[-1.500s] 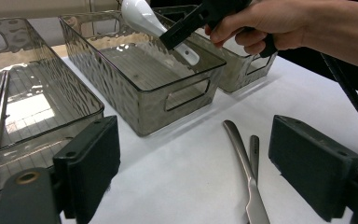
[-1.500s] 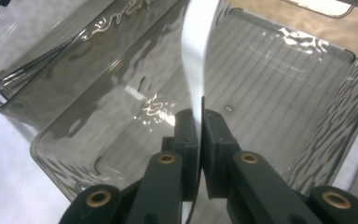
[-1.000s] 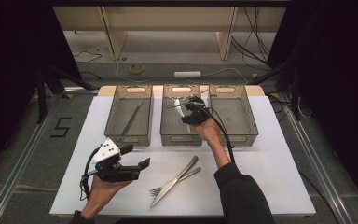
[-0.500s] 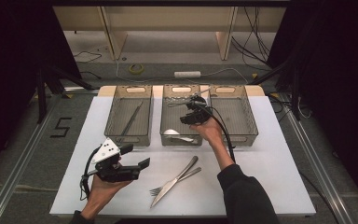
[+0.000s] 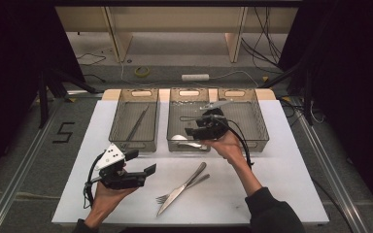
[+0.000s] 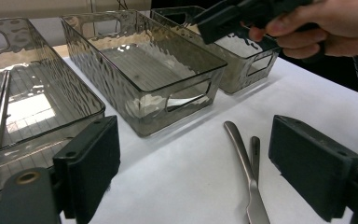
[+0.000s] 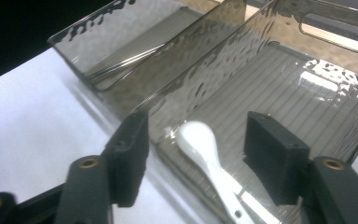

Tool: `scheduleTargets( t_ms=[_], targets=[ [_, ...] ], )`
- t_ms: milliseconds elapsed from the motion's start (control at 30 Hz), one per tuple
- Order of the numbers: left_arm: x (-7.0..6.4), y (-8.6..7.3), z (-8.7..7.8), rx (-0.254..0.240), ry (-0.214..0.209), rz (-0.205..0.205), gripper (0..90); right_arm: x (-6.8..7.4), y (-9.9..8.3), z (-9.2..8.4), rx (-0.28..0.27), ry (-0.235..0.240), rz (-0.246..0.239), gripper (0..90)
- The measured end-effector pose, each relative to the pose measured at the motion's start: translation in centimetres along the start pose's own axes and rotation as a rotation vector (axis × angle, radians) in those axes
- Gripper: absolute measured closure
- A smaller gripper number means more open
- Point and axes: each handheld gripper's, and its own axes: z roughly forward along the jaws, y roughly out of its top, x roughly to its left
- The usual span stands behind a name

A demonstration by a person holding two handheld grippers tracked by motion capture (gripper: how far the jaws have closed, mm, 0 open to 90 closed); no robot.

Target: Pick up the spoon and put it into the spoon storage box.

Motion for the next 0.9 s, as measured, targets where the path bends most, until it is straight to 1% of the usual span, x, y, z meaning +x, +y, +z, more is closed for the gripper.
scheduleTargets(
  t_ms=[67,400,500,600,700,900],
  targets=[
    [0.0,0.0,0.0,-0.002,0.001,0.000,16.2,0.3,-0.6,-0.5,-0.017,0.006,-0.007,36.8],
    [0.1,0.0,0.0,0.002,0.002,-0.002,16.2,1.5,-3.0,-2.3,-0.076,0.032,-0.019,35.8],
    [0.0,0.0,0.0,-0.001,0.003,0.001,16.2,1.8,-3.3,-2.6,-0.074,0.030,-0.039,34.9],
    [0.0,0.0,0.0,0.001,0.001,-0.002,16.2,2.0,-3.7,-2.7,-0.076,0.046,-0.038,33.2],
    [0.0,0.0,0.0,0.001,0.000,0.000,16.2,2.1,-4.2,-2.7,-0.071,0.045,-0.045,31.3],
    [0.0,0.1,0.3,0.000,-0.002,-0.002,16.2,2.2,-5.0,-2.7,-0.070,0.062,-0.042,29.7]
  ],
)
